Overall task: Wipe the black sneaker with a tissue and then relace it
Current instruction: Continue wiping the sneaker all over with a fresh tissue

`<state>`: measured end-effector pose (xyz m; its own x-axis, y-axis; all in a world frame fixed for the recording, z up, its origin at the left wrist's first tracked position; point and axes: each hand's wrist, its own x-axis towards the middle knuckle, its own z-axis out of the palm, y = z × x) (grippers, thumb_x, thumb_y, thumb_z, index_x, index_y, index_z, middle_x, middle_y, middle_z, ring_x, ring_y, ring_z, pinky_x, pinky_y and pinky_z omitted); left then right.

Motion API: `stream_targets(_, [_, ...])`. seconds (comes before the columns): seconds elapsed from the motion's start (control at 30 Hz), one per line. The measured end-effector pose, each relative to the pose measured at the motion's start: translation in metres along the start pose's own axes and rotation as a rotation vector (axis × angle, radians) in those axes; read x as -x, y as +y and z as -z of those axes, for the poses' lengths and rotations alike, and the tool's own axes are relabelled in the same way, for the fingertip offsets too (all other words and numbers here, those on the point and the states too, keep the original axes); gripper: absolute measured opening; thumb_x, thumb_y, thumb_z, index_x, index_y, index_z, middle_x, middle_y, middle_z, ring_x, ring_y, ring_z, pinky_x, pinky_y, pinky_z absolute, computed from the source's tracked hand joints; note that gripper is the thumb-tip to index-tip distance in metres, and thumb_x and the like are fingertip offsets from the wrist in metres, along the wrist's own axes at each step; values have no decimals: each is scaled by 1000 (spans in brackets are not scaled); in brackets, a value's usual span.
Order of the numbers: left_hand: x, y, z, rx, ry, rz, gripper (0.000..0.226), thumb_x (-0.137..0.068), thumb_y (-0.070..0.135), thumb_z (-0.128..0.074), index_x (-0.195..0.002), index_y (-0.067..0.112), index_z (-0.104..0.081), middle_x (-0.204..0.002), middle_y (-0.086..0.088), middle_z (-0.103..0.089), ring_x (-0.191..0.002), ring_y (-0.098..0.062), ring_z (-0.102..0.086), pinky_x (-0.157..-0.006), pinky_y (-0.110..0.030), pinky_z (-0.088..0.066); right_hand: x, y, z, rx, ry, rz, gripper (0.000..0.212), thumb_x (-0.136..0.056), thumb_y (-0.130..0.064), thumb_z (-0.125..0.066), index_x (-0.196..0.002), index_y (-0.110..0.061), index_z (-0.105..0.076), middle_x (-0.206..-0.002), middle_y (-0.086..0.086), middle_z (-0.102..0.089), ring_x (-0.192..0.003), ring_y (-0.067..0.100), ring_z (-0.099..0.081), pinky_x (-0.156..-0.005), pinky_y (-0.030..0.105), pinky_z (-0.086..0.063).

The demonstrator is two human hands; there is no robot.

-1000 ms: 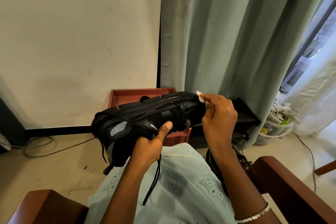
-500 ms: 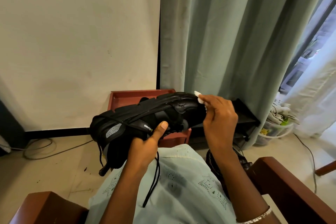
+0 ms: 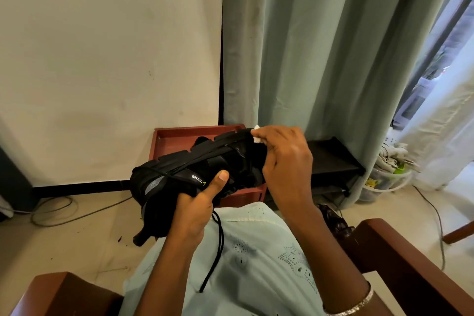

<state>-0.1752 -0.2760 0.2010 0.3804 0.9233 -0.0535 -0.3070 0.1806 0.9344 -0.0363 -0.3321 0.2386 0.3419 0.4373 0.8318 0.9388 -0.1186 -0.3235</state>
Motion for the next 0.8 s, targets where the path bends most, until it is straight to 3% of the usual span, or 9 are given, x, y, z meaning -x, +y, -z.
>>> stream_targets(0.13, [-5,4,8,59,22,-10,25,-84,3,-71,-99,23,-70,-99,5,-75,-97,-7,-70,-84,-24,-52,0,20,3,-1,69,-68,27,-90,2,-56,-103,-11,-76,-98,2,-74,-93,21,-64,-81,42,-54])
stream_targets(0.37, [-9,-1,11,136,21,67,29,-83,3,-69,-110,13,-70,-100,-1,-76,-99,-17,-72,-81,-30,-56,16,23,12,-200,176,-237,23,-93,0,-62,-108,-15,-73,-103,-7,-70,-96,9,-62,-85,16,-48])
stream_targets(0.53, [-12,0,13,233,39,163,47,-71,12,-74,-117,7,-69,-108,-12,-74,-102,-28,-71,-82,-38,-57,17,14,9,-266,231,-225,22,-93,0,-65,-112,-9,-72,-109,0,-71,-103,11,-65,-90,25,-54])
stream_targets(0.67, [-14,4,18,317,-10,259,46,-73,13,-72,-119,8,-69,-114,-18,-71,-107,-36,-68,-96,-49,-52,23,7,7,-248,248,-197,21,-91,-3,-67,-112,-3,-72,-107,6,-72,-101,11,-67,-90,21,-54])
stream_targets(0.8, [-14,6,21,334,-48,328,43,-76,12,-70,-119,8,-69,-115,-20,-71,-107,-38,-68,-99,-53,-49,15,11,9,-185,238,-143,21,-89,0,-68,-107,-8,-74,-104,-6,-69,-95,13,-64,-86,16,-51])
